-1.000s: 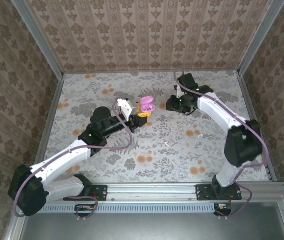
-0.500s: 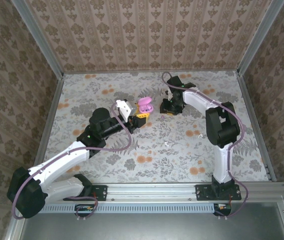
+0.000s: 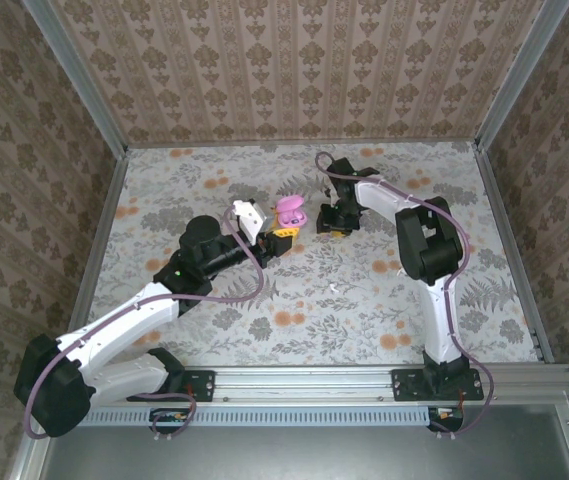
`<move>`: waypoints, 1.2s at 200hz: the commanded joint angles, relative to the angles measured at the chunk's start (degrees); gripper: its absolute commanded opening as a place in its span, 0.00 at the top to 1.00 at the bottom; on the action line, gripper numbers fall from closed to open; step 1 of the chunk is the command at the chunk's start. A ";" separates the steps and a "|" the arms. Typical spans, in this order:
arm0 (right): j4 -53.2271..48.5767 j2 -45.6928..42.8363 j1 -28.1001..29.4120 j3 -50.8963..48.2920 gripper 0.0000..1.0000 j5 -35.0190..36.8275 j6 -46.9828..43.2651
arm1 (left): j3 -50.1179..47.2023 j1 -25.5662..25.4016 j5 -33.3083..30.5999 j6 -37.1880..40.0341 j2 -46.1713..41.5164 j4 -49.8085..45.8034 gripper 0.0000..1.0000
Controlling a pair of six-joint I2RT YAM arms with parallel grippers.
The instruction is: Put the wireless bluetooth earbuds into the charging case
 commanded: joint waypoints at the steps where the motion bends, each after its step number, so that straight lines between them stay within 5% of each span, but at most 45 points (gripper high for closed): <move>1: -3.87 2.36 1.03 2.84 0.64 1.03 -2.41 | -0.19 0.48 -0.38 1.04 -1.73 0.51 0.62; 103: -7.72 -0.17 2.65 -0.61 0.76 8.43 -11.38 | -0.20 0.57 -0.65 0.89 -2.61 -0.28 0.62; 176: -8.36 -10.30 3.68 -14.09 0.75 7.95 -19.19 | -0.37 0.55 -0.47 0.79 -3.36 -0.44 0.62; 240: -11.01 -11.26 3.28 -15.57 0.66 16.40 -21.00 | -0.24 0.42 0.07 0.64 -3.62 -0.26 0.62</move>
